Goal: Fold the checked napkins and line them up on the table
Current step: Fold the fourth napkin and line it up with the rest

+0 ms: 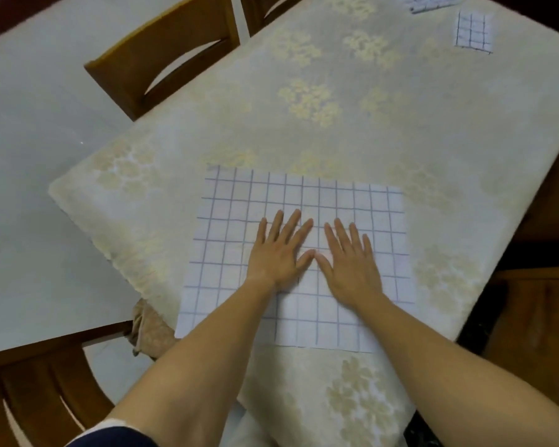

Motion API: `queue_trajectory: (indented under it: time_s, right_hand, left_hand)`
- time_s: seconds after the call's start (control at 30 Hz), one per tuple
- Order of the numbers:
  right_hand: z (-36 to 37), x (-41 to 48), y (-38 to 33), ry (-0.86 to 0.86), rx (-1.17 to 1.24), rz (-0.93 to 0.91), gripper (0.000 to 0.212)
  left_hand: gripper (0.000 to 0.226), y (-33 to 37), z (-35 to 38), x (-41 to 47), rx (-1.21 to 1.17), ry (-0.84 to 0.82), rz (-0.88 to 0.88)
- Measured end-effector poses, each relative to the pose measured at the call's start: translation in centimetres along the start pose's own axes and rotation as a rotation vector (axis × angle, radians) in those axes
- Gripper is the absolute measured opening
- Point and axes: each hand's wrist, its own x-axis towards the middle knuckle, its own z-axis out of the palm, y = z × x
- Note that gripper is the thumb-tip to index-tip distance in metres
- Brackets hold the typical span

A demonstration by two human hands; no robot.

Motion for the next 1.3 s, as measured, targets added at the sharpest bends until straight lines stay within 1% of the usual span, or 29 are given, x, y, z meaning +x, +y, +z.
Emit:
queue_trajectory:
  time_s: [0.07, 0.17, 0.23, 0.3, 0.37, 0.43, 0.5, 0.57, 0.63, 0.7, 0.77, 0.8, 0.83, 0.9, 0.93, 0.97, 1.03, 1.1, 1.17, 1.2, 1.23, 1.3]
  right_hand:
    - [0.2, -0.1, 2.2, 0.04, -0.037, 0.007, 0.073]
    - [-0.6, 0.3, 5.0, 0.016, -0.054, 0.027, 0.077]
    - [-1.4, 0.6, 5.5, 0.024, -0.052, 0.043, 0.08]
    - [-2.3, 2.1, 3.6, 0.084, -0.002, 0.057, 0.077]
    - [-3.0, 5.1, -0.1, 0.138, 0.051, 0.019, 0.069]
    - [-2.9, 8.2, -3.5, 0.103, 0.09, -0.014, 0.065]
    - [-2.1, 10.0, -4.7, 0.053, 0.038, -0.026, 0.065]
    - [-1.4, 10.2, -3.4, 0.04, -0.049, -0.03, 0.069]
    - [-1.7, 10.3, -0.6, 0.038, -0.073, 0.001, 0.073]
    - [-2.8, 10.7, 2.5, 0.011, -0.073, 0.055, 0.076]
    - [-4.0, 11.1, 4.2, -0.042, -0.098, 0.073, 0.079]
    - [-4.5, 11.0, 4.0, -0.047, -0.097, 0.079, 0.08]
    - [-5.0, 10.6, 2.7, -0.01, -0.067, 0.07, 0.079]
    - [-5.4, 8.7, -1.8, 0.126, 0.052, 0.002, 0.073]
    - [-5.1, 7.2, -4.4, 0.154, 0.109, -0.036, 0.069]
    - [-4.3, 5.4, -6.5, 0.144, 0.143, -0.061, 0.065]
    - [-1.4, 1.9, -8.4, 0.079, 0.127, -0.04, 0.063]
    - [1.0, -0.6, -6.9, 0.023, 0.022, -0.02, 0.067]
    - [1.5, -1.3, -3.4, 0.0, -0.053, -0.01, 0.071]
    - [1.3, -1.4, -1.5, -0.006, -0.065, 0.025, 0.072]
    - [0.9, -1.4, 0.5, -0.012, -0.069, 0.076, 0.074]
    - [-0.2, -1.6, 3.7, -0.035, -0.084, 0.176, 0.076]
  left_hand:
    - [0.068, -1.6, -0.3, -0.4, -0.01, 0.019, -0.033]
    - [0.067, -4.2, -1.0, -0.9, -0.03, 0.003, -0.053]
    - [0.067, -5.3, -1.8, -0.4, -0.046, 0.011, -0.063]
    - [0.066, -5.1, -2.7, 1.1, -0.056, 0.083, -0.082]
    - [0.062, -4.1, -3.6, 3.6, -0.058, 0.123, -0.07]
    - [0.061, -3.4, -3.9, 6.0, -0.072, 0.07, -0.06]
    - [0.062, -4.2, -3.7, 7.6, -0.054, 0.038, -0.076]
    - [0.064, -6.4, -3.4, 8.0, -0.026, 0.051, -0.132]
    - [0.064, -9.1, -3.9, 7.7, -0.046, 0.072, -0.219]
    - [0.065, -11.3, -5.1, 7.5, -0.048, 0.024, -0.239]
    - [0.069, -12.0, -6.1, 7.3, 0.001, -0.007, -0.279]
    - [0.069, -11.4, -6.4, 7.1, 0.041, 0.023, -0.292]
    - [0.068, -10.0, -6.5, 6.6, 0.069, 0.08, -0.273]
    - [0.063, -5.9, -5.8, 4.5, -0.011, 0.213, -0.16]
    - [0.062, -4.0, -4.9, 3.0, -0.063, 0.238, -0.11]
    - [0.062, -2.6, -3.7, 1.3, -0.087, 0.21, -0.081]
    - [0.064, -1.6, -1.0, -1.3, -0.084, 0.1, -0.094]
    - [0.062, -2.5, 0.3, -2.3, -0.081, 0.087, -0.112]
    - [0.063, -4.0, 0.4, -2.3, -0.068, 0.078, -0.1]
    - [0.064, -5.0, 0.2, -2.4, -0.059, 0.066, -0.111]
    - [0.065, -6.3, 0.0, -2.7, -0.054, 0.058, -0.15]
    - [0.069, -8.8, -0.4, -4.0, -0.068, 0.076, -0.282]
